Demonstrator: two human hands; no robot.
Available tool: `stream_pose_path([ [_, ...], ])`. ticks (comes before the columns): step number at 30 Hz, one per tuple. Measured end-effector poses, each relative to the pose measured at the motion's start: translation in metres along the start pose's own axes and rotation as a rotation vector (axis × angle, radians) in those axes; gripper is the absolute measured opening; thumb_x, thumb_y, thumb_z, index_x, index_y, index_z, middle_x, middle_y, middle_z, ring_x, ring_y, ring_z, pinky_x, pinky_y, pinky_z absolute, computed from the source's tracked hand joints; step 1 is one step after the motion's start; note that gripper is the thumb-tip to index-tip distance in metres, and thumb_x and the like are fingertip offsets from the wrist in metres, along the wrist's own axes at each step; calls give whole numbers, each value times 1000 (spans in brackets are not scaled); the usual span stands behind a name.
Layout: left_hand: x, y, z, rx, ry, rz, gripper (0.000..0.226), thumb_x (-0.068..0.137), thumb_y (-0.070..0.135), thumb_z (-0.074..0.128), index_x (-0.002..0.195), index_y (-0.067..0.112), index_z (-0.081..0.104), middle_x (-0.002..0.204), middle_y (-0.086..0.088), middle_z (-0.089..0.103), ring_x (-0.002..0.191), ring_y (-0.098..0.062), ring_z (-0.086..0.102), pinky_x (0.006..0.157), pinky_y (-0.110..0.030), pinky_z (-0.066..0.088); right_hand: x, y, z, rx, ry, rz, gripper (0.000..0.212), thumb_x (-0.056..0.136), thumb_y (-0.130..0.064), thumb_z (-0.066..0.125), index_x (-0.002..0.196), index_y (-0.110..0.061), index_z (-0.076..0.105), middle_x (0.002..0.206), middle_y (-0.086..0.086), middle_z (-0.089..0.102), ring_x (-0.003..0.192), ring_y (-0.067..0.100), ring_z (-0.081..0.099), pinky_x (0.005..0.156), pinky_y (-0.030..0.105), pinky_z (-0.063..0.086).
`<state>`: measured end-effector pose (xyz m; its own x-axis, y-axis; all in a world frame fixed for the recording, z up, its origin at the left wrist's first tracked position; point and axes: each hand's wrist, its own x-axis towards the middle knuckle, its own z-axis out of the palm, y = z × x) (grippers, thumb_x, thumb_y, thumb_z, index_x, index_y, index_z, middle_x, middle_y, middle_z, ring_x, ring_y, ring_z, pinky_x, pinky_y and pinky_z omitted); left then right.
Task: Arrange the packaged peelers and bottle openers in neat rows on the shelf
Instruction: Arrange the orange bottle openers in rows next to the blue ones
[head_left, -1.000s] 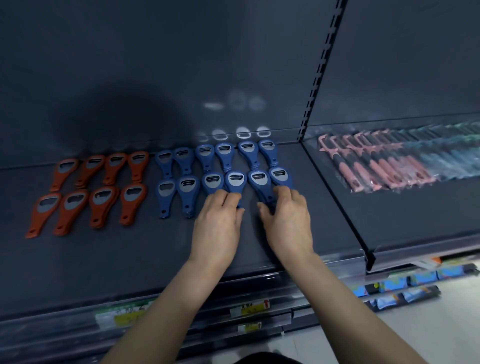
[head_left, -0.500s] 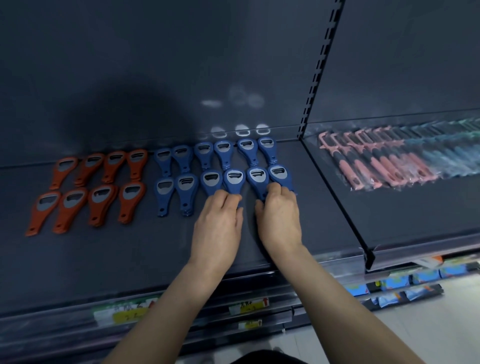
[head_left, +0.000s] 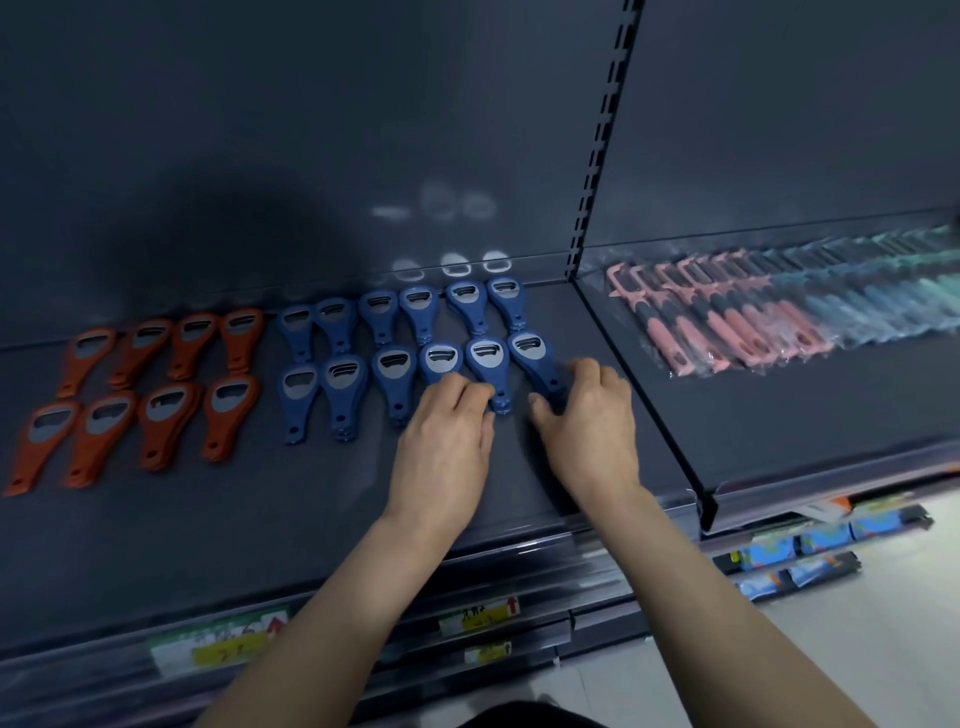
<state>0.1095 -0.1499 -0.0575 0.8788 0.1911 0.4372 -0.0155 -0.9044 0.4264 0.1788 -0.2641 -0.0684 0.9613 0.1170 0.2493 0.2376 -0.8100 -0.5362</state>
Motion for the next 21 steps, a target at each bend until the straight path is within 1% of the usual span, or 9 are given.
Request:
stream_pose_path([
  [3, 3, 3, 3, -4, -17, 8, 18, 82, 2, 66, 100, 1, 65, 94, -10, 60, 87, -25, 60, 73, -33, 50, 2, 2, 4, -51, -23, -6, 34, 87, -25, 62, 108, -1, 51, 107, 17, 56, 102, 31, 46, 87, 34, 36],
  [8, -1, 3, 5, 6, -17, 7, 19, 80, 0, 68, 99, -1, 66, 91, -12, 61, 84, -27, 62, 68, -35, 53, 6, -2, 9, -86, -33, -21, 24, 91, -18, 55, 107, -2, 49, 107, 17, 56, 103, 30, 45, 87, 32, 33],
  [10, -2, 2, 5, 10, -14, 3, 19, 80, 0, 68, 99, -1, 66, 92, -12, 61, 84, -26, 62, 69, -35, 53, 6, -2, 11, -85, -30, -30, 20, 92, -16, 52, 107, -3, 50, 108, 16, 56, 103, 28, 45, 87, 30, 32],
  [15, -3, 1, 5, 15, -6, -1, 19, 78, 0, 70, 97, 0, 67, 91, -11, 62, 81, -25, 63, 67, -33, 52, 6, -2, 12, -90, -24, -47, 18, 93, -14, 49, 107, -3, 50, 108, 15, 56, 103, 27, 45, 88, 30, 33],
  [21, -3, 1, 6, 13, -4, 10, 19, 77, 0, 71, 96, 0, 67, 89, -10, 62, 80, -25, 63, 66, -32, 53, 6, -2, 12, -63, -28, -44, 18, 93, -14, 52, 107, -2, 51, 108, 15, 57, 103, 27, 45, 87, 31, 34],
])
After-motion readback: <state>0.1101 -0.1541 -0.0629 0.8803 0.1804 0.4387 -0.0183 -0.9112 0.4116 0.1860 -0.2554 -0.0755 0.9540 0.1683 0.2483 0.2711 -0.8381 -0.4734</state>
